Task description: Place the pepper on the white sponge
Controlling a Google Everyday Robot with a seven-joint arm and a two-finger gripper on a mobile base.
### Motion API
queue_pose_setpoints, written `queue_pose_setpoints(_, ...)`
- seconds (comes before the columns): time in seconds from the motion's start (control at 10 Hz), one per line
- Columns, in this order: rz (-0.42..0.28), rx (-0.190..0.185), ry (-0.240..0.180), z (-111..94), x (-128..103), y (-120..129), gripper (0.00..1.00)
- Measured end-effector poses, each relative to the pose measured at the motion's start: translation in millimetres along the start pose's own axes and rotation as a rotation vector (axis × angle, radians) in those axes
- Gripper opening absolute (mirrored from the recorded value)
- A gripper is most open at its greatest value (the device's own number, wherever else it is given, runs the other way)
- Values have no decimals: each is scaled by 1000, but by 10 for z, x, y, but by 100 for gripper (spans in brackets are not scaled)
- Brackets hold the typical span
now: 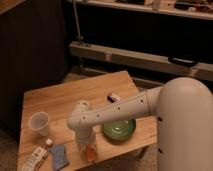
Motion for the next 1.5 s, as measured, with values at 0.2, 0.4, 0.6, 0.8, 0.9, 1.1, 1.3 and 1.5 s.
queue_pose_setpoints(0.2,8,-10,-23,23,11,-1,37)
queue_pose_setpoints(0.4,17,-27,-40,28,7,-11,37)
queue_pose_setpoints(0.6,29,-47,-43,-40,6,-66,37)
queue_pose_setpoints(0.8,19,-45,-34,-172,18,-222,37)
queue_pose_setpoints(0.9,9,-35,-28,-262,31,-340,37)
queue_pose_setpoints(1.1,-44,-16,-22,-404,60,-672,37)
queue_pose_setpoints(1.3,-124,10,-31,-429,77,-1096,37)
queue_pose_setpoints(1.5,-195,37,-38,-427,46,-1460,37)
